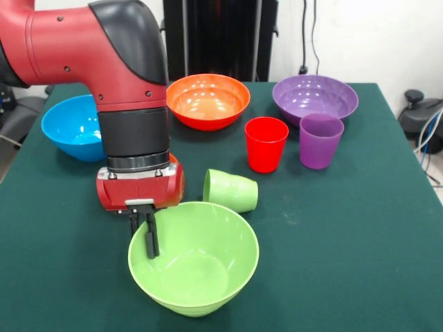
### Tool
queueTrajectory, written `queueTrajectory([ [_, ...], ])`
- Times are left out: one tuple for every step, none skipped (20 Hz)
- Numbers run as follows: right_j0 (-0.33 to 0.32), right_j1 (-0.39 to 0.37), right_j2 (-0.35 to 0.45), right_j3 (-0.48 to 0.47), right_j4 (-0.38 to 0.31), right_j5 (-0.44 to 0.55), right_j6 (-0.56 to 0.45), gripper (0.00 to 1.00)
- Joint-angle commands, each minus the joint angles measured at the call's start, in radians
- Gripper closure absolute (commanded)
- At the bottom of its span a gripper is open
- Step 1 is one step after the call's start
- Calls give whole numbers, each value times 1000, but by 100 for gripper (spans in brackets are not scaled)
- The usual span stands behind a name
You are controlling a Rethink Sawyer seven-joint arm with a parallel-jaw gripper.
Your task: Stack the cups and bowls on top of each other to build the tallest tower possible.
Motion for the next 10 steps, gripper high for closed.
queueTrajectory([
  [46,73,-141,-8,-25,126,14,100],
  [46,73,-142,-7,-23,125,11,100],
  [46,72,-144,-4,-20,124,12,100],
  [44,72,-144,-3,-19,122,9,100],
  [42,73,-144,0,-20,117,7,100],
  [42,74,-144,0,-19,117,4,100],
  [41,74,-145,3,-16,110,9,100],
  [43,74,-148,3,-16,109,9,100],
  [51,74,-161,2,-8,92,31,0],
  [49,75,-161,3,-3,95,33,0],
])
